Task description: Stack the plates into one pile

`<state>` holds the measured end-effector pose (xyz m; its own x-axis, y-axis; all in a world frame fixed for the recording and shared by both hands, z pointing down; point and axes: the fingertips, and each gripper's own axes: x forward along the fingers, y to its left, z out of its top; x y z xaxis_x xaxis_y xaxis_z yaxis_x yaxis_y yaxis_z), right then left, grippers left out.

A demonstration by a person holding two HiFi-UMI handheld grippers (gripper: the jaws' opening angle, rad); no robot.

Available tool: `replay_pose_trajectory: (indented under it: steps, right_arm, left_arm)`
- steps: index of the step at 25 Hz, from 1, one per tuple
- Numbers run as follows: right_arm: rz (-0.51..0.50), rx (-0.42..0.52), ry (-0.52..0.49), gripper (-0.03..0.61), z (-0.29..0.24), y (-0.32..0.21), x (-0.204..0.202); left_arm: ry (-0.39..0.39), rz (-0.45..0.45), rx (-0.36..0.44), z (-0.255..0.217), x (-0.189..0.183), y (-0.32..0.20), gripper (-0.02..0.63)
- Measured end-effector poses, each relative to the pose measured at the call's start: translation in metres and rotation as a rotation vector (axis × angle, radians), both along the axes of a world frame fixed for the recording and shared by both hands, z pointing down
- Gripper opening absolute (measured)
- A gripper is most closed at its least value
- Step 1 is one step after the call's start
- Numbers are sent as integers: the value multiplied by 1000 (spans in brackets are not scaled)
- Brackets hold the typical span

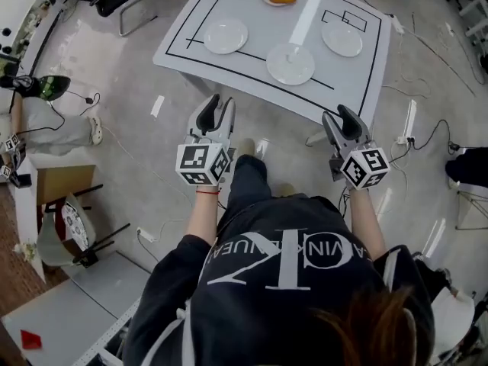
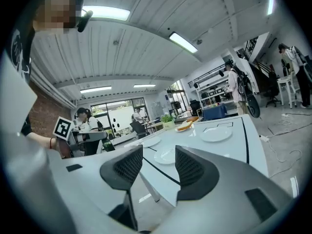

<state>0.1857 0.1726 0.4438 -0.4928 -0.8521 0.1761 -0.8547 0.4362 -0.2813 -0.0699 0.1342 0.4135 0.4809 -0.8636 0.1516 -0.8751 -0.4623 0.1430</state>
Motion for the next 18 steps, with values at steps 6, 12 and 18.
replay_pose_trajectory:
  steps: [6,12,18]
  right_arm:
    - [89,-56,12,192,5,-49,-1]
    - [166,-132,5,192,25,-73,-14]
    - [264,-165,-7,192,37,-91,-19]
  left_arm:
    - [-6,159,-50,4,22,-82,144]
    - [-18,287,-110,17,34,-132,143]
    - [-23,417,-169,38,49,-162,141]
